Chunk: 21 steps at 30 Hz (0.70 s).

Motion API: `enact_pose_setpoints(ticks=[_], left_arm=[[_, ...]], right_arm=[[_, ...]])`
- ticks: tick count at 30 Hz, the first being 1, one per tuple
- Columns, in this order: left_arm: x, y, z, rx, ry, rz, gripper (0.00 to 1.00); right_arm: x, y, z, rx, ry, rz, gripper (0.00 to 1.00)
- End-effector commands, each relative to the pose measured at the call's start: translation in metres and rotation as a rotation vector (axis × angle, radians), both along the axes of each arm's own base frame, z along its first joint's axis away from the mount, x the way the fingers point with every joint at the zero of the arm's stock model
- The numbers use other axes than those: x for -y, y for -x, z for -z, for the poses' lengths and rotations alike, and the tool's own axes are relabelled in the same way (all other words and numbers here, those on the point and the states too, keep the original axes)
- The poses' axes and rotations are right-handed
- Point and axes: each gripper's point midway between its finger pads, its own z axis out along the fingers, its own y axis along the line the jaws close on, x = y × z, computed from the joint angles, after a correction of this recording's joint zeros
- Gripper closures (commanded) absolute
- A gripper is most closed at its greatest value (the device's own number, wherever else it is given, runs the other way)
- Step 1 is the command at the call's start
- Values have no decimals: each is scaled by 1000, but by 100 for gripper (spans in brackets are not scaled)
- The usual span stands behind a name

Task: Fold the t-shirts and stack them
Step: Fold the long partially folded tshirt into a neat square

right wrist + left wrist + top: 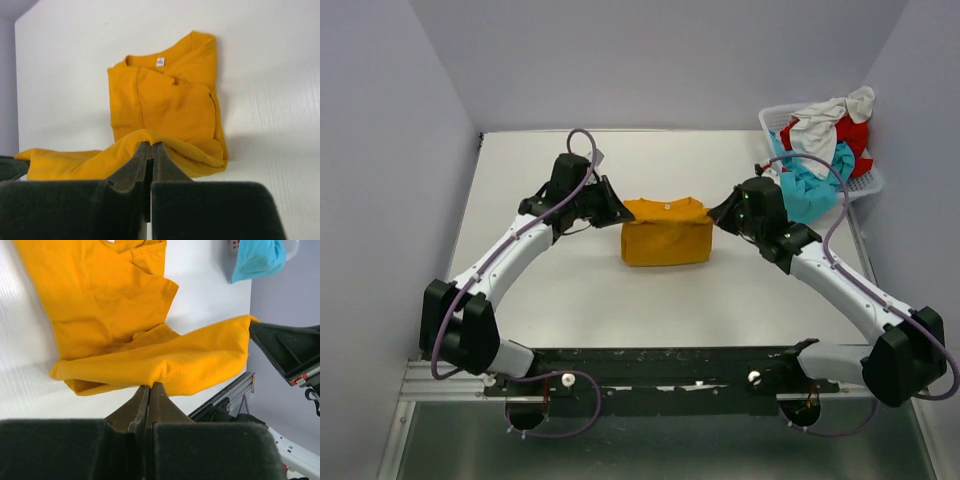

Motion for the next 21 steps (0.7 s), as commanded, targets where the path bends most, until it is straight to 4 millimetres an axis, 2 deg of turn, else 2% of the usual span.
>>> enact_pose_setpoints(ticks=[1, 9, 13, 18, 20, 21], left_arm=[[3, -30, -12, 42, 21, 49, 100], [10, -79, -22, 68, 56, 54, 100], [5, -100, -3, 9, 39, 30, 100], [-9, -146, 16, 8, 44, -43, 100], [-10, -166, 20, 16, 51, -52, 100], [-10, -175, 28, -1, 47, -59, 100]], right_arm=[[2, -44, -35, 126, -35, 5, 99], [15, -97, -20, 132, -25, 31, 99], [14, -121, -9, 121, -50, 24, 99], [14, -147, 4, 152, -52, 42, 99], [16, -159, 16, 150, -48, 60, 99], [18, -165, 22, 140, -47, 68, 99]])
